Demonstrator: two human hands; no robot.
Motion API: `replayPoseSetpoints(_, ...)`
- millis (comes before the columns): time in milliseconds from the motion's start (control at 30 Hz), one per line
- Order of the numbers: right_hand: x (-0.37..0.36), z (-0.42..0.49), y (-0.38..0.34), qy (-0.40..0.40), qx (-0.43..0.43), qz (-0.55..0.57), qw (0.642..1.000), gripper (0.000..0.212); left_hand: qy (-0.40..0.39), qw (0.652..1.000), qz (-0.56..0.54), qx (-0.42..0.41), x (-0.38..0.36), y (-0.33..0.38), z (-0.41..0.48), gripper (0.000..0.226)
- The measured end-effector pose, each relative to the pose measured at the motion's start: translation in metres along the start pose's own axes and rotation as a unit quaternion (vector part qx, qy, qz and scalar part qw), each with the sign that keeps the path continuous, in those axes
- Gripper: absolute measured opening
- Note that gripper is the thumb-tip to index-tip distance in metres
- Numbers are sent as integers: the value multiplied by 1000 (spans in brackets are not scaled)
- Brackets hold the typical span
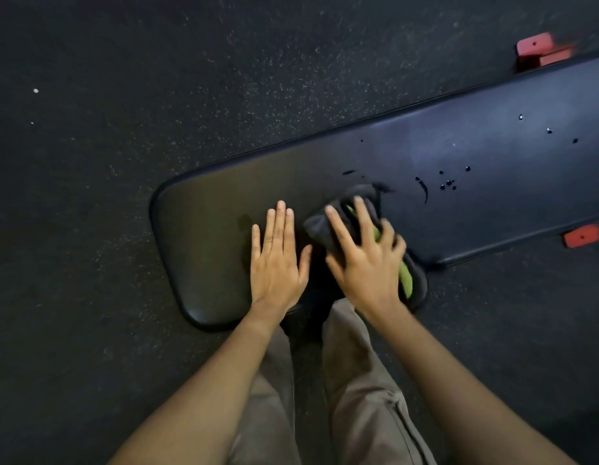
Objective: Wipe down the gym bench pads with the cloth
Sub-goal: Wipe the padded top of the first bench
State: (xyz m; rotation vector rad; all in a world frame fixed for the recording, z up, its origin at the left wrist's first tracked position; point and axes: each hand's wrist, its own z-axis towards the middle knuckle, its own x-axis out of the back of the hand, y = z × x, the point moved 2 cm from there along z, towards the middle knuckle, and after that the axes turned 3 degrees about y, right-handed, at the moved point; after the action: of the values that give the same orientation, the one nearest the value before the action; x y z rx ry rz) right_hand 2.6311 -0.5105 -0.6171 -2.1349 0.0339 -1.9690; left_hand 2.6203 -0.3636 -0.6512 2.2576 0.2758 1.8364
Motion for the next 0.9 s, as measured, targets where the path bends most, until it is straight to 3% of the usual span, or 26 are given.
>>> replayPoseSetpoints(67, 6, 35, 15, -7, 62, -19, 998, 69, 7, 1000, 13, -3, -1, 1, -1, 64)
replayPoseSetpoints(100, 9, 49, 28, -8, 44, -18, 999, 71, 11, 1000, 14, -4, -1, 1, -1, 64)
replayPoseSetpoints(200, 15, 50, 56, 5, -155, 23, 988, 75, 18, 1000, 15, 4, 1, 3, 0, 63)
replayPoseSetpoints(267, 16, 28, 46, 10, -190, 14, 982, 76, 19, 1000, 19, 10, 0, 4, -1, 63)
replayPoseSetpoints(333, 11, 4, 36, 0, -38, -2, 999, 74, 19, 1000, 23, 8, -1, 3, -1, 63)
replayPoseSetpoints(400, 6, -10, 49, -24, 135, -37, 990, 69, 19, 1000, 25, 4, -1, 3, 0, 63)
replayPoseSetpoints(433, 8, -6, 62, -29, 153, -48, 987, 68, 20, 999, 25, 5, -1, 3, 0, 63)
replayPoseSetpoints(467, 12, 2, 72, -26, 112, -50, 992, 68, 21, 999, 25, 7, -1, 4, 0, 63)
replayPoseSetpoints(567, 22, 50, 80, 1, -189, 2, 982, 71, 24, 999, 25, 9, -3, 4, -1, 63)
replayPoseSetpoints(600, 22, 66, 71, -5, -244, 13, 970, 72, 26, 999, 27, 9, -3, 4, -1, 63)
replayPoseSetpoints(633, 22, 77, 58, -17, -240, 10, 971, 73, 27, 999, 30, 10, -2, 4, -1, 63)
replayPoseSetpoints(700, 18, 73, 32, -21, -64, -9, 998, 71, 25, 999, 28, 9, -2, 4, -1, 63)
replayPoseSetpoints(767, 10, 36, 26, -23, 129, -39, 991, 68, 25, 999, 30, 8, -1, 3, 0, 64)
replayPoseSetpoints(833, 9, 3, 42, -34, 189, -44, 980, 65, 25, 999, 28, 6, -2, 2, 0, 64)
replayPoseSetpoints(900, 13, 2, 66, -29, 139, -52, 989, 67, 26, 999, 22, 8, -2, 3, -1, 63)
